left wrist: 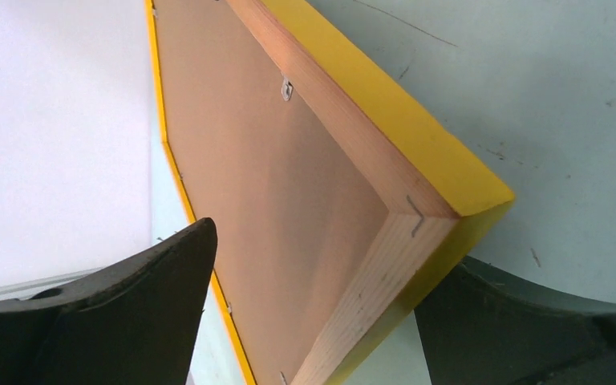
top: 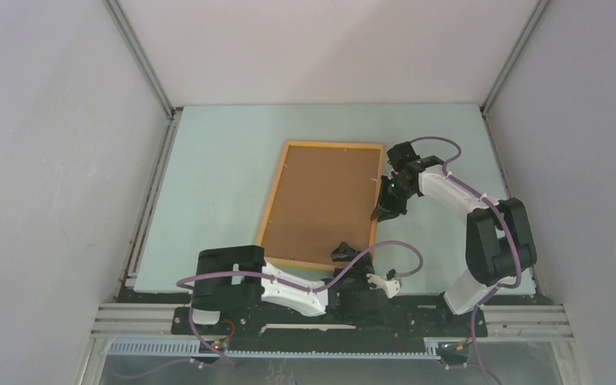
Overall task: Put the photo into the frame
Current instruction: Turn over the photo frame at the center of the board.
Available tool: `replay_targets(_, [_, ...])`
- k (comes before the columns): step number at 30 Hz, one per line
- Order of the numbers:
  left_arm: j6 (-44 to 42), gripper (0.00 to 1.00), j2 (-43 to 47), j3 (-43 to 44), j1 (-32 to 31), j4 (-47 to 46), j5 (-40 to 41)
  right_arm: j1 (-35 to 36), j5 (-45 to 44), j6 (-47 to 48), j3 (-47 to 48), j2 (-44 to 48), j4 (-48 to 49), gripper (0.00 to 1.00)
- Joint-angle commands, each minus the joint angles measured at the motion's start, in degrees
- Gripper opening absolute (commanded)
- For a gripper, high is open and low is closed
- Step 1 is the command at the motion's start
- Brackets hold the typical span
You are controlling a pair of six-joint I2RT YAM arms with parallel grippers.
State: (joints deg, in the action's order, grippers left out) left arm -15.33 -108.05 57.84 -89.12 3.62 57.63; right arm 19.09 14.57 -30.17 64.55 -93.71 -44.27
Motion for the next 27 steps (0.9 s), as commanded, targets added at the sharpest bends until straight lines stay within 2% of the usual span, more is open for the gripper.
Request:
replay_targets(1, [-2.3, 0.87, 0.2, 3.5, 1.4, -6.0, 9.5, -0.4, 2.5, -1.5, 3.1, 3.7, -0.3, 0.00])
replay_targets(4, [-5.1, 0.69, 0.6, 3.1, 1.8, -9.8, 11.8, -0.2, 2.7, -1.8, 3.1, 4.0, 0.0, 0.00])
replay_targets(12, [-15.3, 0.40, 3.2, -0.3, 1.8, -23.3, 16.1, -0.4, 4.0, -2.0, 4.4, 5.0, 0.3, 0.00])
replay_targets(14, [-17.1, 0.27, 4.8, -1.3, 1.8, -25.5, 16.6, -0.9, 4.0, -1.4, 5.6, 6.2, 0.3, 0.00])
replay_targets(16, [-18.7, 0.06, 6.8, -1.9, 1.8, -26.9, 17.2, -1.6, 3.9, -0.7, 8.2, 7.5, 0.3, 0.08])
replay_targets(17, [-19.4, 0.00, 7.7, -2.3, 1.9, -27.8, 17.5, -1.9, 3.9, 0.0, 9.9, 8.0, -0.1, 0.16])
replay_targets(21, [-21.1, 0.00, 11.0, -2.7, 2.3, -28.7, 18.0, -4.8, 2.3, 2.7, 18.5, 10.8, -2.8, 0.55])
replay_targets(24, [-20.0, 0.00, 14.6, -1.3, 3.2, -25.4, 17.6, -9.5, 3.5, 3.5, 22.9, 14.4, -3.7, 0.68])
replay_targets(27, [-7.5, 0.00, 19.9, 5.0, 6.0, -7.6, 12.6, -14.5, 6.3, 3.4, 24.4, 18.4, -2.6, 0.72])
